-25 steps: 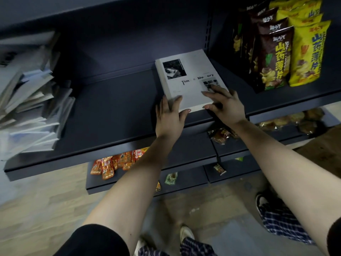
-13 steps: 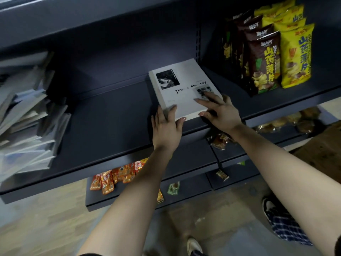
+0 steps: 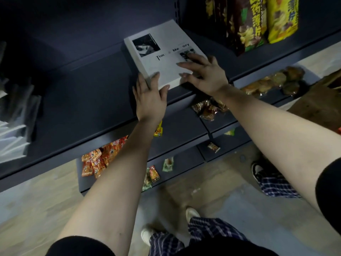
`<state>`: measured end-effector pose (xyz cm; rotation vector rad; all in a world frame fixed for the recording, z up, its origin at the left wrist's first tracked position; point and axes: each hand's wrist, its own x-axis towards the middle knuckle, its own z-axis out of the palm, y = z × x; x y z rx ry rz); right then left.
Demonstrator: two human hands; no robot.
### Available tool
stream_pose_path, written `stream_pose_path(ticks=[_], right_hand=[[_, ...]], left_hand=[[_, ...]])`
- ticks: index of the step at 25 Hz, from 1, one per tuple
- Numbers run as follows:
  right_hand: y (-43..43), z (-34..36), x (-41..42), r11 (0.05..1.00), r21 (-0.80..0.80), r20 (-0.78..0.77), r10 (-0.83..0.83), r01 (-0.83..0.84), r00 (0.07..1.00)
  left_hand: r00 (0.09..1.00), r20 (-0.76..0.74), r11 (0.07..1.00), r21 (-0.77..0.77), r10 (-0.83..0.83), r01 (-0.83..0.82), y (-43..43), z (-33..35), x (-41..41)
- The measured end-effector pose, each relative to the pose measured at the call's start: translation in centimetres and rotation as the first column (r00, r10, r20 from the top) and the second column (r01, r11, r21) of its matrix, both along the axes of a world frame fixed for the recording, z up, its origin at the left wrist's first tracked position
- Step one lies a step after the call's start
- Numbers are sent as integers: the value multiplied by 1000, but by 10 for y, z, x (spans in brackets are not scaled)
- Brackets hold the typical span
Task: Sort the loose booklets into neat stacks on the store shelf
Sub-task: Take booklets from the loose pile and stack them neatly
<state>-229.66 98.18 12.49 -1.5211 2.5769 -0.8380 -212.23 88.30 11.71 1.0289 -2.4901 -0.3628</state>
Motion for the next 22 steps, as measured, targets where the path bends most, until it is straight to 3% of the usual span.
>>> stream_pose_path(ticks=[10,12,15,19,22], right_hand=[[-3,6,-1,1000,-7,-38,17,-17,999],[-6,19,11,998,-57,-27,-28,26,999],[-25,54,45,982,-159,-82,85,-97,993],[-68,106,93,922,-268,-138,251,-280,958],[-101,137,138,854,-344,-138,366,-391,920]], left_hand=[[997,50,994,-89,-54,58,0,7,3],[989,63,978,-150,-136,144,3,16,13],[973,61,928,-293,-222,230,4,41,33],[995,-41,916,-394,-92,68,-10,102,65],[998,-70,853,-520,10,-45,-29,140,116]])
